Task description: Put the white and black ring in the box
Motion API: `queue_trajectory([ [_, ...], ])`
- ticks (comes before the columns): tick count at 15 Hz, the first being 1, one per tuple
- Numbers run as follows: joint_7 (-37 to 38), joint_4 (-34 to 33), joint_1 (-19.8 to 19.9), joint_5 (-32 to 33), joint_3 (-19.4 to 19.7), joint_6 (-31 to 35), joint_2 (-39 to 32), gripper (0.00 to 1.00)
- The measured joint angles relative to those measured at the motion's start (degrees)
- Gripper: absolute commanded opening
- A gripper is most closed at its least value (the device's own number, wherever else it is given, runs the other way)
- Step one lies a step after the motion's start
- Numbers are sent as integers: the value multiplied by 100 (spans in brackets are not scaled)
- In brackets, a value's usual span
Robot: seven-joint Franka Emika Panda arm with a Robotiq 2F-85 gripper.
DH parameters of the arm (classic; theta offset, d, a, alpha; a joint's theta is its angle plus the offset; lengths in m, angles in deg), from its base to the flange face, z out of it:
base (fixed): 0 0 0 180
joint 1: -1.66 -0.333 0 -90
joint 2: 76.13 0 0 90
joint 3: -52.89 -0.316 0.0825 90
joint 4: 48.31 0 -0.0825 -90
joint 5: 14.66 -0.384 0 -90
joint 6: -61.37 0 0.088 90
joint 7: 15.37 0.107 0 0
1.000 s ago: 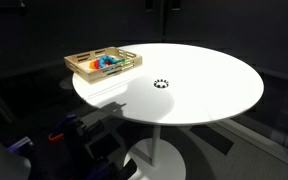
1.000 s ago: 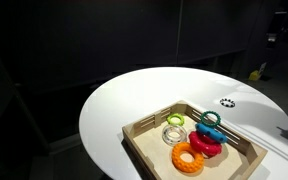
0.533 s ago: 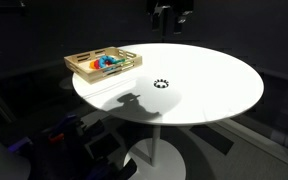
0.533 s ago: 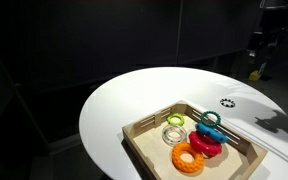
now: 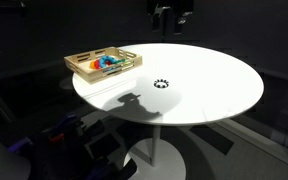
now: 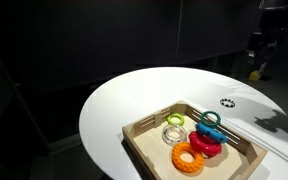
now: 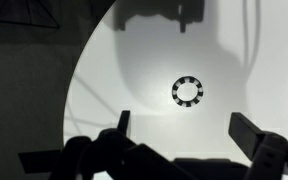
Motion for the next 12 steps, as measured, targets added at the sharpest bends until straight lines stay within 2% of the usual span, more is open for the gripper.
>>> queue_trajectory([
  [4, -3, -16, -10, -133, -2, 178, -250, 100],
  [12, -112, -24, -23, -446, -2, 1159, -1222, 100],
])
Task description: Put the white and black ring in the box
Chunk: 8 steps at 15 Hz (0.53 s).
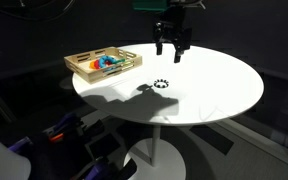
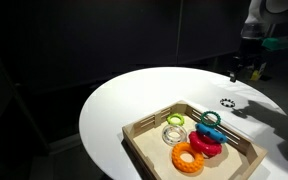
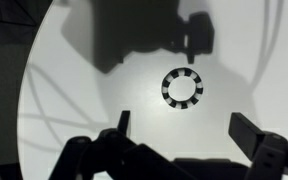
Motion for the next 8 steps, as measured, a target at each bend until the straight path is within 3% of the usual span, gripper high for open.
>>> queue_trajectory([
  [8, -79, 4, -67, 36, -7, 462, -713, 100],
])
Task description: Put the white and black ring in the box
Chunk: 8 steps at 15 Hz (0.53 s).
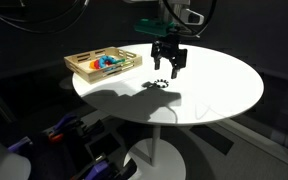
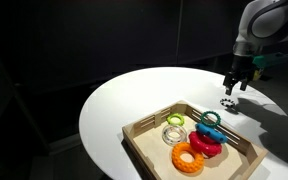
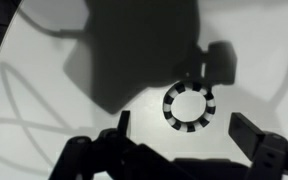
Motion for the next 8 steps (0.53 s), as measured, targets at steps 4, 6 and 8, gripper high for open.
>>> queue_trajectory([
  [4, 4, 0, -119, 170, -1, 123, -206, 100],
  [6, 13, 0, -164, 292, -1, 177, -289, 100],
  [8, 31, 0, -191, 423, 0, 220, -354, 100],
])
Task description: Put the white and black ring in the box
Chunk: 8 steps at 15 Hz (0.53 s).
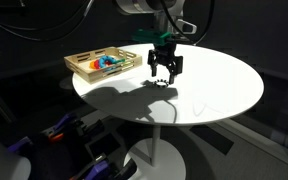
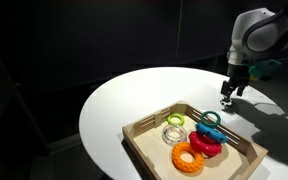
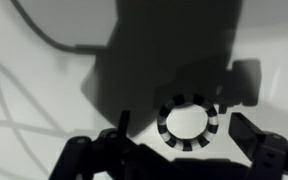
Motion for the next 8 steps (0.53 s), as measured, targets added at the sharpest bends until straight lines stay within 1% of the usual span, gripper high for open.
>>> queue_trajectory([
  [8, 34, -3, -28, 188, 5, 168, -191, 100],
])
